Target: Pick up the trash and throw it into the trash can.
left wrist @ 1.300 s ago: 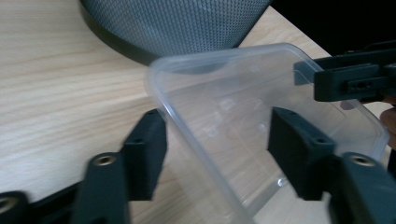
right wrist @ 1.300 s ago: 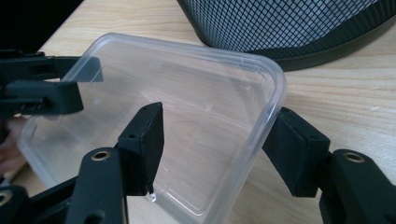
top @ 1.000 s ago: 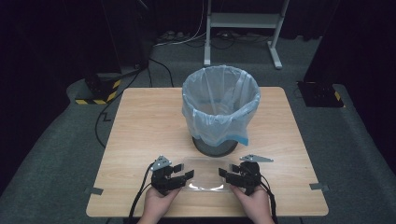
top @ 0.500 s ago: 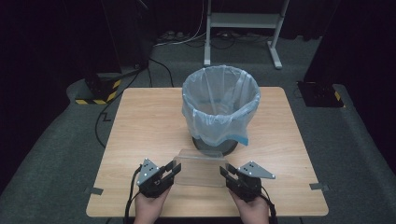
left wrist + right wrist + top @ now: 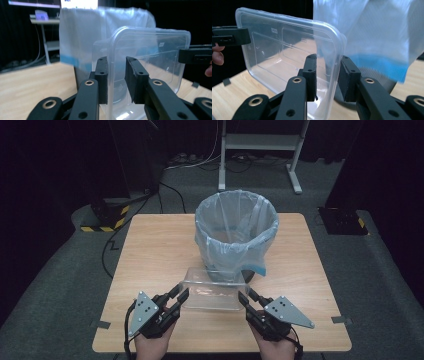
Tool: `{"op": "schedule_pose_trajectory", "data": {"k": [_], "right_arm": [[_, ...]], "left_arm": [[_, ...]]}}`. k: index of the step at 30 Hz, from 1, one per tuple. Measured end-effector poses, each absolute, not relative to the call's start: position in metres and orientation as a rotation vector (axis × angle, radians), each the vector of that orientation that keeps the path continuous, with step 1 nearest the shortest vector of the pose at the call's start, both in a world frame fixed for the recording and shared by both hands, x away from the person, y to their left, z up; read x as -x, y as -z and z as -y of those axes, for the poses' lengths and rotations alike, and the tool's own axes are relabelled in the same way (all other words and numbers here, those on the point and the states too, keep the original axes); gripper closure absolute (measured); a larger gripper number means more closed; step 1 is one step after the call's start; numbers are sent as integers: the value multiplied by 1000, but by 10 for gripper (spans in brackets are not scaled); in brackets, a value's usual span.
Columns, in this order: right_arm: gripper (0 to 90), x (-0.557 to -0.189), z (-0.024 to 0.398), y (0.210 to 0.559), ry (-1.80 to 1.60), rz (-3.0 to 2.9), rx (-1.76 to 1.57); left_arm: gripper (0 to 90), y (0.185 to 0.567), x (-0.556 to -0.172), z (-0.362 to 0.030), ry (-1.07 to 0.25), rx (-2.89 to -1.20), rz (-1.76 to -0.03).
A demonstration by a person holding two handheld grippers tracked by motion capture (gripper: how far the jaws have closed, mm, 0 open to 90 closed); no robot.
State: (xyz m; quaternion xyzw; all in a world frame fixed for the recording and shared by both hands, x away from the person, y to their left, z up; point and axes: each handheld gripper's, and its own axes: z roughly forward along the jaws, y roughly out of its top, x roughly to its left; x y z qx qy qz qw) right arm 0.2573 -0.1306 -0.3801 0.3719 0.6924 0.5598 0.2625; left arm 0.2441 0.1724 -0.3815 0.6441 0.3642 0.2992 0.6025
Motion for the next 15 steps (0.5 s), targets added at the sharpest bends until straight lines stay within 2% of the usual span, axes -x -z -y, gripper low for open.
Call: {"op": "schedule_pose_trajectory", "data": {"k": [15], "right_arm": [[698, -260, 133, 313, -1583, -1719, -855]], "left_arm": [[733, 318, -248, -172, -791, -1365, -711]]}}
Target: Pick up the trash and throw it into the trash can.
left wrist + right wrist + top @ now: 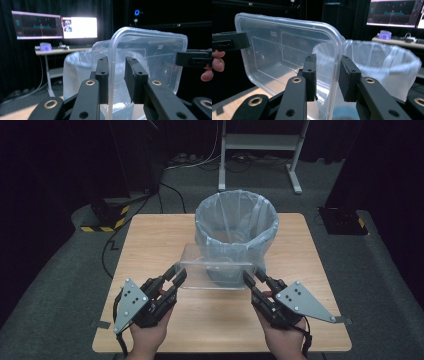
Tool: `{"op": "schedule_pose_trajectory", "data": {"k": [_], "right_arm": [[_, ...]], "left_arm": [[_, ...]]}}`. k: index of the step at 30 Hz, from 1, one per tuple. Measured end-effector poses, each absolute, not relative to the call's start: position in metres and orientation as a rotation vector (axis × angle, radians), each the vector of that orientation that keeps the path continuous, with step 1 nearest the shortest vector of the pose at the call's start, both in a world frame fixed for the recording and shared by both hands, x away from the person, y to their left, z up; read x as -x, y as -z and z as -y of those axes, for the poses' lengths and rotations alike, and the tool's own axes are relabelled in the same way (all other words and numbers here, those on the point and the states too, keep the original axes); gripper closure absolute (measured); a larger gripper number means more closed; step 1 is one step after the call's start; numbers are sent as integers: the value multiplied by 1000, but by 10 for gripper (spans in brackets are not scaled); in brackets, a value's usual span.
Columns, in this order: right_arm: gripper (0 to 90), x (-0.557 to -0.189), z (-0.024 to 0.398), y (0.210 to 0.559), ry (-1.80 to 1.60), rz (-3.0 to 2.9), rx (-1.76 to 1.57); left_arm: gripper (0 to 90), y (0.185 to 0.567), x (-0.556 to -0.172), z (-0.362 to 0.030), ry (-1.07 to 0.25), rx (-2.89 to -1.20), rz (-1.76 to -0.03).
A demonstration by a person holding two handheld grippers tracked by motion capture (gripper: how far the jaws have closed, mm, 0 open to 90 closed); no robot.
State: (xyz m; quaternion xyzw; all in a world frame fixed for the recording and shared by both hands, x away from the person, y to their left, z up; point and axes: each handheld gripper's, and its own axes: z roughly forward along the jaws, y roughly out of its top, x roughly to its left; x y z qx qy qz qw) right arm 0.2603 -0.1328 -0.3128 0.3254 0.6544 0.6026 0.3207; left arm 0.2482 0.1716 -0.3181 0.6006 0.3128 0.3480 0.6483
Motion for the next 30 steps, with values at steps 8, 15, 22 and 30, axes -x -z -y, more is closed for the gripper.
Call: {"op": "schedule_pose_trajectory", "data": {"k": [8, 15, 22, 30], "right_arm": [[697, -278, 136, 280, -1598, -1658, -811], [697, -308, 139, 260, -1586, -1647, -833], [694, -345, 145, 251, -1553, -1635, -887], [686, -383, 158, 254, -1521, -1629, -957]], "left_arm": [[740, 282, -270, -168, -826, -1339, -655], [745, 266, -307, -164, -816, -1347, -650], [735, 262, -352, -150, -840, -1377, -655], [734, 264, -395, -134, -800, -1396, -680]]}}
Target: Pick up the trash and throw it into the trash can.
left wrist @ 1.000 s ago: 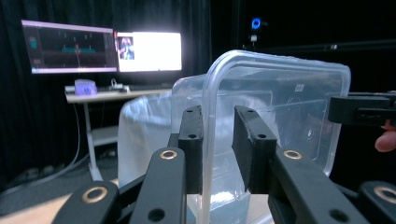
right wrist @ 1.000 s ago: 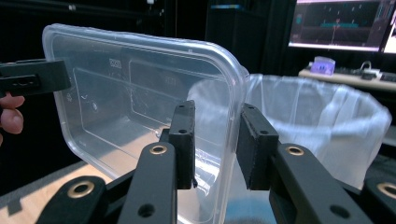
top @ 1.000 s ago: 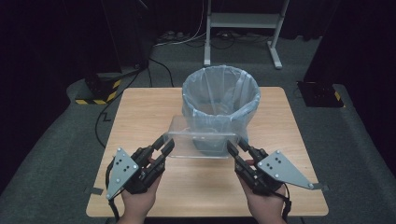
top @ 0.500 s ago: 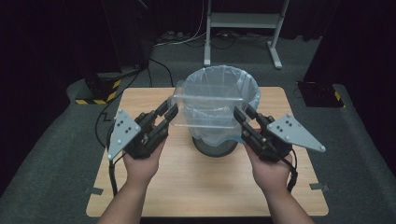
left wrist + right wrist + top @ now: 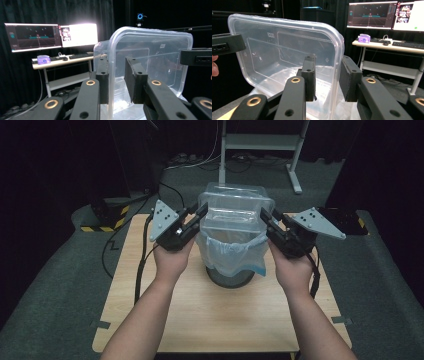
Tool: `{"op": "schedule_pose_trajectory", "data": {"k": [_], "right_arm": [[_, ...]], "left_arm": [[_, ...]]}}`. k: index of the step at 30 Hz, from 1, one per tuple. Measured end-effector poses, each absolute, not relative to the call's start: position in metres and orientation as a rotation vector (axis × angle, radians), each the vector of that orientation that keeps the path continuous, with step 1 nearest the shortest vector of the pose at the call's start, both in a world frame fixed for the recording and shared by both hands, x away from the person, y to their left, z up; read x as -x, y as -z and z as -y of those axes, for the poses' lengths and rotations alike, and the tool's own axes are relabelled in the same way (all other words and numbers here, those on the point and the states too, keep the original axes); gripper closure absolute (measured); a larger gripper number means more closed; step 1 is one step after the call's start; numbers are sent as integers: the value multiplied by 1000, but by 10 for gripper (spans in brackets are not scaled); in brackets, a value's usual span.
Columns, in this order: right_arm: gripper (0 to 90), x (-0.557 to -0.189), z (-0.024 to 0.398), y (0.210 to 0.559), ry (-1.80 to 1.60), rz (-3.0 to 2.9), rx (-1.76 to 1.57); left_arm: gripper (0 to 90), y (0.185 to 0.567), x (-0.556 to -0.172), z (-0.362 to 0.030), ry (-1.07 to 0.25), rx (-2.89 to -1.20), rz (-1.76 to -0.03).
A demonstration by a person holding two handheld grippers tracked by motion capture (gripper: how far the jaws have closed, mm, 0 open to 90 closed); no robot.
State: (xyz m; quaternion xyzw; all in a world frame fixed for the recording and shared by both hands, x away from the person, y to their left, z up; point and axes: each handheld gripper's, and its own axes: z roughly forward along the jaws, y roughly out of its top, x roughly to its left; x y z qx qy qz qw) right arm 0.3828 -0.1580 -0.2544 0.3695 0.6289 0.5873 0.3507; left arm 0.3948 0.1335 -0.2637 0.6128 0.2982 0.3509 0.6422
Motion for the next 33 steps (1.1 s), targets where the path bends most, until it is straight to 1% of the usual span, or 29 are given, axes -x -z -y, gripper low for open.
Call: {"op": "schedule_pose_trajectory", "data": {"k": [9, 14, 16, 17, 18, 19, 20, 21, 22, 27, 33], "right_arm": [[680, -415, 171, 262, -1485, -1651, -1004], [677, -422, 171, 265, -1473, -1657, -1017], [657, -423, 172, 265, -1465, -1652, -1013], [632, -423, 171, 264, -1457, -1645, -998], [560, -424, 170, 264, -1451, -1645, -989], [468, -426, 169, 264, -1441, -1649, -991], [456, -427, 169, 264, -1448, -1656, -993], [443, -428, 169, 264, -1459, -1670, -993], [434, -427, 168, 264, -1450, -1668, -986], [420, -423, 168, 266, -1434, -1677, -967], [403, -411, 182, 275, -1394, -1663, -958]], "left_arm": [[740, 272, -423, -121, -761, -1442, -718], [742, 276, -429, -119, -750, -1454, -729], [738, 276, -430, -119, -753, -1462, -719], [724, 277, -430, -118, -774, -1468, -712], [673, 276, -429, -117, -791, -1474, -714], [571, 276, -429, -116, -784, -1469, -723], [505, 276, -429, -116, -778, -1475, -731], [466, 275, -429, -116, -785, -1478, -738], [448, 275, -429, -117, -793, -1483, -736], [428, 277, -426, -126, -800, -1507, -755], [424, 291, -409, -152, -817, -1512, -811]]}}
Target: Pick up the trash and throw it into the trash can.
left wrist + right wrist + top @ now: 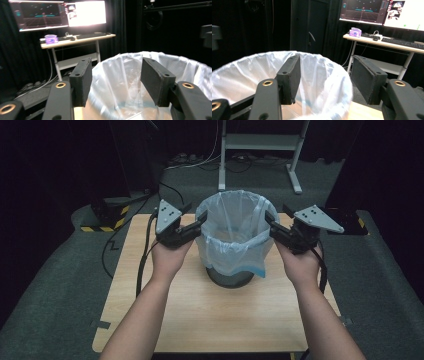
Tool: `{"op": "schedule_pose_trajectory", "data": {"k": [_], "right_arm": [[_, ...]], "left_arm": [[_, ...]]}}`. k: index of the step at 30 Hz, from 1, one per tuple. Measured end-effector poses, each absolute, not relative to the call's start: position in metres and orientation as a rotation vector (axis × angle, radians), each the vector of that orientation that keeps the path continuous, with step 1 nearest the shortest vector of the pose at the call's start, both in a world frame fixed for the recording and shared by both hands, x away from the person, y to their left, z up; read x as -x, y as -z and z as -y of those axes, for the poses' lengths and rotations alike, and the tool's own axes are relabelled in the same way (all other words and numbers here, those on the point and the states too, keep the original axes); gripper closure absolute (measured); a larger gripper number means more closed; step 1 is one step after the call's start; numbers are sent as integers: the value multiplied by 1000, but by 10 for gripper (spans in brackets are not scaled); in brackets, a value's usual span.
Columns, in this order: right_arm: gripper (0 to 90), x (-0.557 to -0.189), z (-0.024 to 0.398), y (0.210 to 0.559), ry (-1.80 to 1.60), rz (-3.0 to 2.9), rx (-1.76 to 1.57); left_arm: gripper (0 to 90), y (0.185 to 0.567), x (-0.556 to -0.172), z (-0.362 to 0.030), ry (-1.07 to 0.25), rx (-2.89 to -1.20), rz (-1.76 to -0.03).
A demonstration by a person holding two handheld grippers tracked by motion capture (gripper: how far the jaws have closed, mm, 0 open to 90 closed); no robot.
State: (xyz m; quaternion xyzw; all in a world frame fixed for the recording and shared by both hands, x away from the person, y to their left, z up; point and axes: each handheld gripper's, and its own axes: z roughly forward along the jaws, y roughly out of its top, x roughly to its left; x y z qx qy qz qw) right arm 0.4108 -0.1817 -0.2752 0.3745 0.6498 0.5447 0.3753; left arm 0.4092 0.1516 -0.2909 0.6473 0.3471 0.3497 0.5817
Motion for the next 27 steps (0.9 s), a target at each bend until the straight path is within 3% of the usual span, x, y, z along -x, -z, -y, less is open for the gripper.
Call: {"op": "schedule_pose_trajectory", "data": {"k": [12, 27], "right_arm": [[395, -387, 212, 328, -1333, -1655, -981], [403, -385, 223, 443, -1155, -1879, -1170]], "left_arm": [[396, 358, -384, -190, -736, -1624, -925], [358, 471, -372, -200, -549, -1831, -1132]]}}
